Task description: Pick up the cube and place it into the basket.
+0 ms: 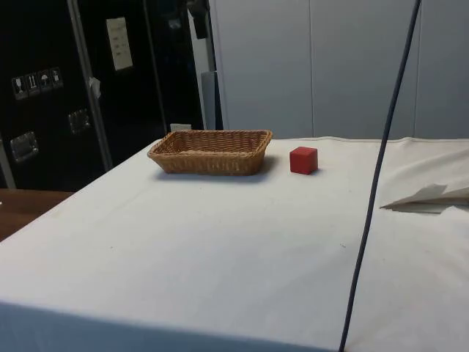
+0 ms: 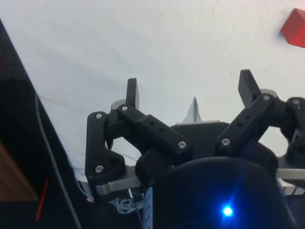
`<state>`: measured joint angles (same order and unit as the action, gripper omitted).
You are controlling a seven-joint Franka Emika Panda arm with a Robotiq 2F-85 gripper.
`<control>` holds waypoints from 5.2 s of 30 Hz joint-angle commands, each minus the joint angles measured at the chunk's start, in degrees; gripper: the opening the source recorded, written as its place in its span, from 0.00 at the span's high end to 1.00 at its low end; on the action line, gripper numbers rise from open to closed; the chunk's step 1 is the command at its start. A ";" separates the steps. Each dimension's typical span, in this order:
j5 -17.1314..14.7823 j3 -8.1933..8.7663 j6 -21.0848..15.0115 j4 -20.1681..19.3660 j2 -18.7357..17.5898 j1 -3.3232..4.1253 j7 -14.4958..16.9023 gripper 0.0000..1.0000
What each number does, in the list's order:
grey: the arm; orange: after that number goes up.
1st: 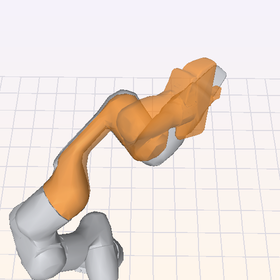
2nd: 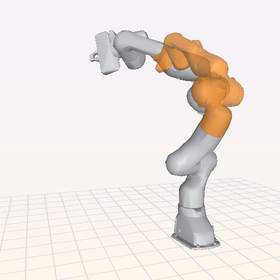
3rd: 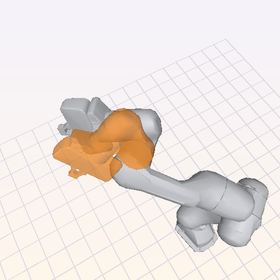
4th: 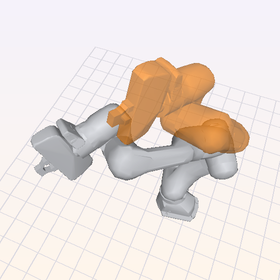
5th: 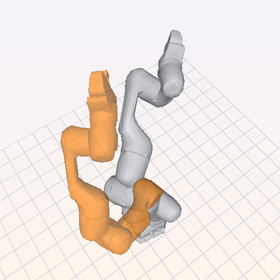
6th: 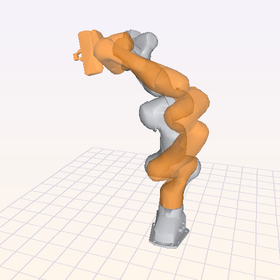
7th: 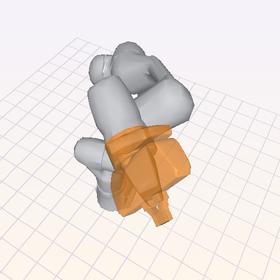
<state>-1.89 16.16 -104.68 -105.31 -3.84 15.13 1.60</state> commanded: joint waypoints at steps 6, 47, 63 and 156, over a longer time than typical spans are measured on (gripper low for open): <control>1.60 0.11 -0.11 -0.11 0.00 -0.23 -0.11 0.00; 7.56 1.38 -6.93 -8.59 3.15 -2.75 -1.32 0.00; 7.62 1.95 -14.09 -15.18 5.73 -3.27 -2.06 0.00; 8.94 19.14 -36.78 -35.12 8.08 -5.56 3.78 0.00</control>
<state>6.30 35.29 -140.66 -140.32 4.35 9.80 6.02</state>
